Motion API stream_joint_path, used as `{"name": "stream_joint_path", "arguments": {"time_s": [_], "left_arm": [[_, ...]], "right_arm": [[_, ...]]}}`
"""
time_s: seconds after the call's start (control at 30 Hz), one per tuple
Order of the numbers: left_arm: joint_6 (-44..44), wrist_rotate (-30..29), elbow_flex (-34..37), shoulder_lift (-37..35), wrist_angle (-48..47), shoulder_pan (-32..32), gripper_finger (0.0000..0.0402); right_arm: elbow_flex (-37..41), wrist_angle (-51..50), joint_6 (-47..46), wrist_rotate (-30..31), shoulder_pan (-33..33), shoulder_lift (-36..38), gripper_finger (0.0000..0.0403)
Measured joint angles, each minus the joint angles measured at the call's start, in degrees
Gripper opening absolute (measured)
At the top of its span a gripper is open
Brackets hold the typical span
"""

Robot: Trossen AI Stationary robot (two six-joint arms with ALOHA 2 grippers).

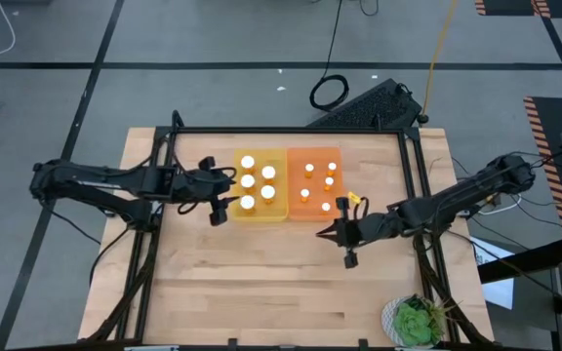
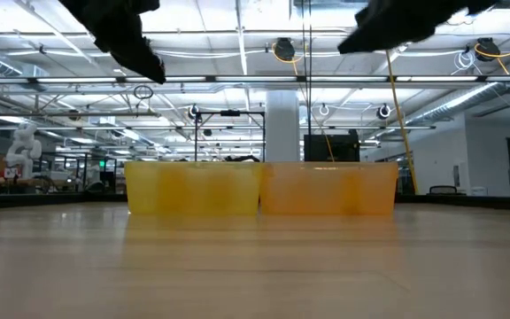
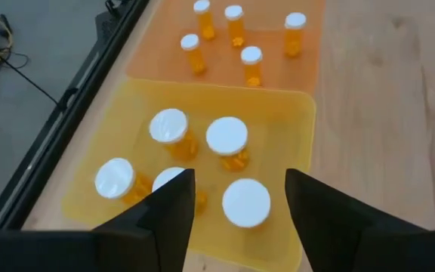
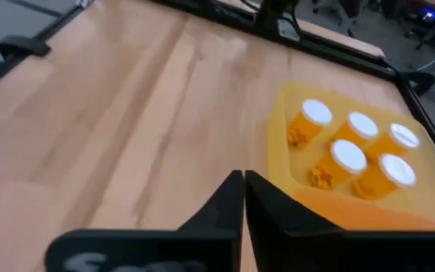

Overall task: Pick and place medicine bottles into bin by pill shape (circle, oval)
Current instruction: Return to Home Position

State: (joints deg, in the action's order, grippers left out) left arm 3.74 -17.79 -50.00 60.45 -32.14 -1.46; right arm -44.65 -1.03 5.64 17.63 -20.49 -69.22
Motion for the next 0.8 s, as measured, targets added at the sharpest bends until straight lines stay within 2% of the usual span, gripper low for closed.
{"name": "stream_joint_path", "arguments": {"time_s": [0.17,0.3,0.4,0.5,0.6,0.73,0.8], "left_arm": [[1.6,-1.4,0.0,0.1,1.7,-2.1,0.0187],[2.7,-7.4,0.5,0.1,4.1,-6.2,0.0165],[0.8,-10.9,3.5,0.1,10.1,-9.0,0.0145],[-4.1,-12.1,8.1,-1.2,19.2,-10.8,0.0125],[-7.4,-10.8,12.8,-2.6,27.4,-11.1,0.0109],[-8.8,-11.2,16.2,-3.6,30.5,-10.7,0.0098],[-9.1,-11.1,16.8,-3.6,28.3,-10.4,0.0099]], "right_arm": [[7.9,4.9,2.1,-6.1,3.1,7.9,0.0014],[14.1,9.9,4.7,-10.5,6.3,14.9,0.0002],[18.4,13.3,6.7,-13.4,8.4,19.5,0.0002],[21.7,14.5,8.4,-14.6,10.3,23.4,0.0001],[24.4,14.5,9.9,-14.9,12.1,26.9,0.0001],[27.4,15.1,11.9,-14.9,14.6,30.2,0.0001],[29.4,17.4,12.2,-15.0,15.7,31.3,0.0000]]}}
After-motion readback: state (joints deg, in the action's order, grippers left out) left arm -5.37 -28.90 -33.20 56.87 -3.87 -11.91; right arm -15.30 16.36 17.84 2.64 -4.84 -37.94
